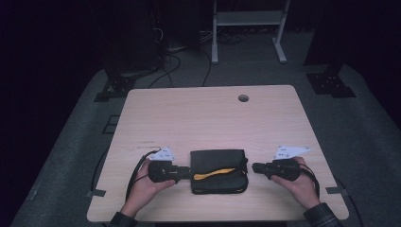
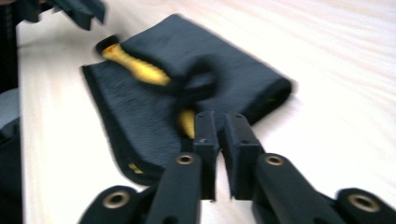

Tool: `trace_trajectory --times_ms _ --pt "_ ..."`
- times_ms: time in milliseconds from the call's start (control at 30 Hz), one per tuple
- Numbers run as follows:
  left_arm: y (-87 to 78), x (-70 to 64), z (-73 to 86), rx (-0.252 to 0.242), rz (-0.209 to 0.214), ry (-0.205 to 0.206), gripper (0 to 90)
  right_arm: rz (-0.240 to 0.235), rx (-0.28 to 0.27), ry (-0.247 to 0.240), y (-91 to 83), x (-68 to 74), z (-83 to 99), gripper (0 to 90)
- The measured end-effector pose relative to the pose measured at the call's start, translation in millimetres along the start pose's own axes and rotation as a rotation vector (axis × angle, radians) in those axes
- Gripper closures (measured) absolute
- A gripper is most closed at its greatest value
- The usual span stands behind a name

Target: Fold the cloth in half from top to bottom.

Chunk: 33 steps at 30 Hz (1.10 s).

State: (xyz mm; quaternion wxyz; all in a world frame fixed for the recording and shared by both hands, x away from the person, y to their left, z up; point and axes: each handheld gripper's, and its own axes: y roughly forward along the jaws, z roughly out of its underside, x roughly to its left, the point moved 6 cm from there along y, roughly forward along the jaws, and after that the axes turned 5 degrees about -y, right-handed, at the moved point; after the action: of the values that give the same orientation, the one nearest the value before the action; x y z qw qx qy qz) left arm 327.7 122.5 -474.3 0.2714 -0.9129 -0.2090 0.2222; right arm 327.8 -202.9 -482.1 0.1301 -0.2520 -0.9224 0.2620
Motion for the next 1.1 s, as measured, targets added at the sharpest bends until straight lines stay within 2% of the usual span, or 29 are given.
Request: trace_trajectory --times_ms 133,200,267,400,533,633,700,833,900,967,1033,1100 --pt "6.7 8.7 -9.7 -0.010 -0.009 -0.016 84.3 0.021 -0.011 0.029 1.0 -17.3 -2.9 89.2" --pt "14.4 12.7 -14.8 -0.006 -0.016 -0.014 85.5 0.013 -0.002 0.028 9.5 -21.4 -6.4 89.4" --pt "22.5 13.7 -17.2 0.000 -0.013 -0.017 85.7 -0.012 0.001 0.025 19.0 -19.8 -10.7 89.5" --pt "35.0 6.1 -11.7 0.043 0.010 0.000 85.6 -0.085 0.012 -0.007 36.7 -3.4 -17.2 89.5" --pt "37.1 -6.8 1.5 0.092 0.038 0.021 85.3 -0.158 0.061 -0.046 48.3 18.9 -11.5 89.5" --pt "36.2 -11.5 12.9 0.129 0.039 0.029 85.1 -0.171 0.114 -0.077 52.5 29.2 -3.5 89.6" --pt "35.2 -13.3 18.4 0.135 0.037 0.035 84.6 -0.177 0.144 -0.099 53.5 34.3 2.5 89.6" --pt "34.9 -16.6 23.0 0.132 0.037 0.032 84.1 -0.178 0.156 -0.103 52.4 37.7 8.2 89.6" --pt "33.8 -18.8 23.5 0.130 0.041 0.033 81.8 -0.175 0.156 -0.108 51.1 39.1 9.4 89.6" --pt "31.6 -21.1 22.3 0.116 0.044 0.039 74.8 -0.172 0.149 -0.110 49.6 39.7 9.5 89.0" --pt "27.7 -22.2 20.0 0.099 0.023 0.059 67.7 -0.160 0.125 -0.104 46.4 37.5 8.0 83.5" --pt "23.1 -22.1 15.9 0.067 0.000 0.068 59.7 -0.122 0.095 -0.105 41.5 30.7 5.4 74.3"
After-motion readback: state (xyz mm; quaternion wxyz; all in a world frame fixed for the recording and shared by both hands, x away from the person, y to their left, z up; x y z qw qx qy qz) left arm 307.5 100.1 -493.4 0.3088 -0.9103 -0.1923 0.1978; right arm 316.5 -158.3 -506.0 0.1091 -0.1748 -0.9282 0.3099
